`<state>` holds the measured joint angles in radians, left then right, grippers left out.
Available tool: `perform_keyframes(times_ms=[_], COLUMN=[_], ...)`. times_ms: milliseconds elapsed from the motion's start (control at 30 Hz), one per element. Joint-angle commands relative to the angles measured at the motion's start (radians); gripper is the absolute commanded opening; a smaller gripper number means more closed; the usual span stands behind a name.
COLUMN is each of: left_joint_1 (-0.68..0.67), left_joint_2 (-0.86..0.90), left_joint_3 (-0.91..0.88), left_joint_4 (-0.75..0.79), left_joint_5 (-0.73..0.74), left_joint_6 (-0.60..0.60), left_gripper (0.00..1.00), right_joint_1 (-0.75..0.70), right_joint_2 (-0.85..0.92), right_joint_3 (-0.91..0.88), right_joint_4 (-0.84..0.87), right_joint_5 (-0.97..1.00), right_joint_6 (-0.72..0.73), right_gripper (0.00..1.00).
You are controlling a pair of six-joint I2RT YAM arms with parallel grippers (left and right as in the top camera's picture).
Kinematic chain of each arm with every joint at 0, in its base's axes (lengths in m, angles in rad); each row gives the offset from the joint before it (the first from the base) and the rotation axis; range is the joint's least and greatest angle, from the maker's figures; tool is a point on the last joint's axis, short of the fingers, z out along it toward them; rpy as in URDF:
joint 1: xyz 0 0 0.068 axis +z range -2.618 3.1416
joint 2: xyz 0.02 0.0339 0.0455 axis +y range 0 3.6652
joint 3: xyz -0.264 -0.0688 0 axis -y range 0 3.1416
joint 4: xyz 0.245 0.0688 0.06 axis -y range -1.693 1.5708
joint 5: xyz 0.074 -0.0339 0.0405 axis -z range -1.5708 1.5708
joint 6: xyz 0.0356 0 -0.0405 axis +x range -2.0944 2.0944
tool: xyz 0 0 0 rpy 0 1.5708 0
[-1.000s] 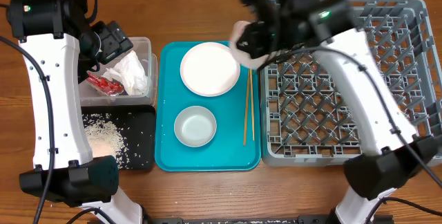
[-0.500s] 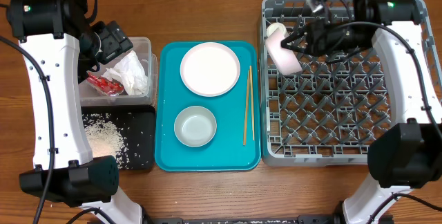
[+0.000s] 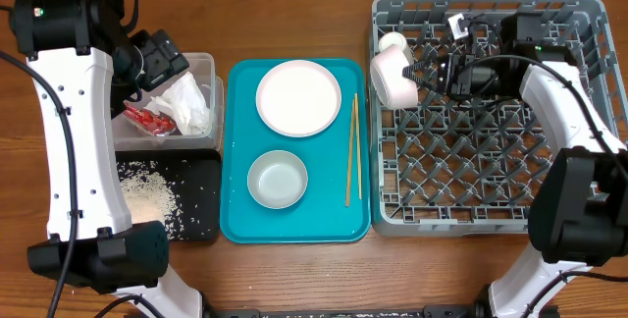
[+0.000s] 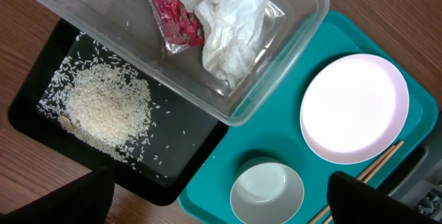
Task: Sort waste into correct bins and load items into the dishwasher
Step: 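Lift the pink bowl and carry it into the dish rack, then set the pink bowl on its side in the rack and release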
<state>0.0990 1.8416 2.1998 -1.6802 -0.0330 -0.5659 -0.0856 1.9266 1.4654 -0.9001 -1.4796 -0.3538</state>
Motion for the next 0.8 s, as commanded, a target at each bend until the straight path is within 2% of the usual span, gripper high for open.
perform_keyframes(times_ms=[0,567,667,767], left_joint_1=[-0.001,-0.001,-0.001,-0.001], left_joint_2=[-0.009,-0.009,-0.009,-0.009], left_joint_3=[0.002,0.002,0.002,0.002], left_joint_4=[-0.002,-0.002,-0.002,-0.002], left_joint_5=[0.004,0.004,0.004,0.004], left_joint_6=[0.012,0.012,0.012,0.012], left_gripper=[1.0,1.0,1.0,1.0], right_joint_1=[-0.005,-0.006,-0.006,-0.006], right_joint_2=[0.002,0.002,0.002,0.002], right_joint_3=[-0.035,-0.074,-0.074,-0.074], right_joint_4=[0.032,0.04,0.059,0.143], right_joint_5=[-0.047,0.164,0.134,-0.006], right_joint_6=[-0.014,-0.014,-0.005,0.099], right_gripper=[0.04,0.04,0.04,0.04])
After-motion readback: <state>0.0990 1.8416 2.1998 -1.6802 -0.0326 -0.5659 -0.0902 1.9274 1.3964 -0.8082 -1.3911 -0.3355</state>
